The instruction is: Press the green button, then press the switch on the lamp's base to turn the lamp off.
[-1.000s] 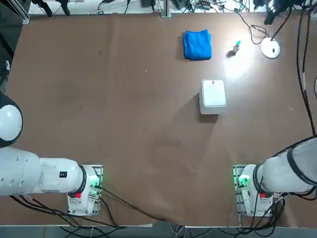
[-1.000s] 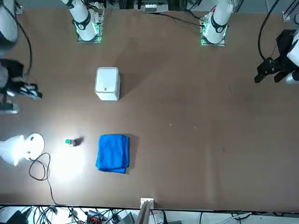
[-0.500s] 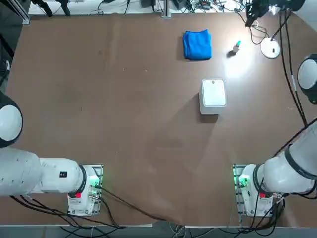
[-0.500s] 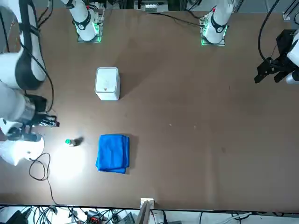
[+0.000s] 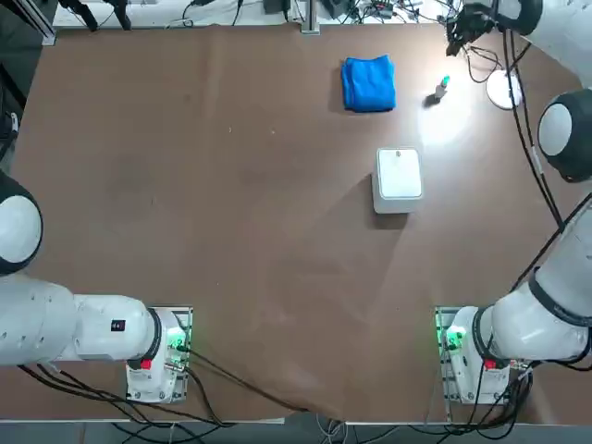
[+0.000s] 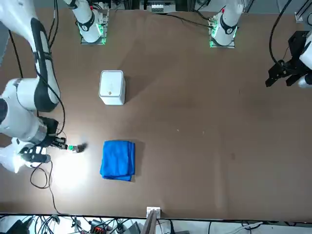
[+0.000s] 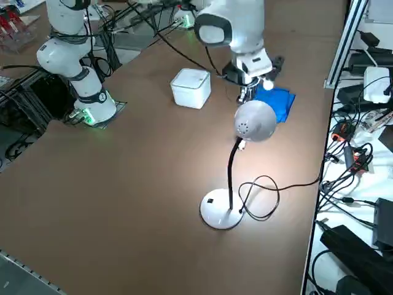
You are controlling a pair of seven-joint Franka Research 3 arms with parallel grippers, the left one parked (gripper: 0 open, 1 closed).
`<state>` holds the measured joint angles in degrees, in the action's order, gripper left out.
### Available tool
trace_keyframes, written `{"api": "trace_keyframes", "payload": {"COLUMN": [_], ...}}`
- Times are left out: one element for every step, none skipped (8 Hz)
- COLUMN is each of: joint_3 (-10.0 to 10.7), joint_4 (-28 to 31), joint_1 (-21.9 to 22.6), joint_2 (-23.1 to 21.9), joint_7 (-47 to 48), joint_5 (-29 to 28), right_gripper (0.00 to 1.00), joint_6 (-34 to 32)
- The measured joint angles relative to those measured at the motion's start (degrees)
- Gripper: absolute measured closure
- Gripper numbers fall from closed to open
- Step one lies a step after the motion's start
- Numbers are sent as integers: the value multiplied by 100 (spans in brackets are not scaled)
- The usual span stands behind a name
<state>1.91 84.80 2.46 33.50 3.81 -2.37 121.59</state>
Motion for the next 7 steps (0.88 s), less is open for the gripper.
{"api": "trace_keyframes", "payload": {"joint_3": [16,20,25,34,44,44,44], "joint_4": [36,103,196,288,372,443,503], "joint_1": [-1,-4,-5,-5,-8,-7,-6], "joint_2": [114,155,155,155,155,155,154], "joint_7": [0,0,0,0,0,0,2], "joint_5": [0,0,0,0,0,0,0], "right_gripper": [99,99,99,99,99,99,99], "joint_6": [105,188,275,406,523,594,640]}}
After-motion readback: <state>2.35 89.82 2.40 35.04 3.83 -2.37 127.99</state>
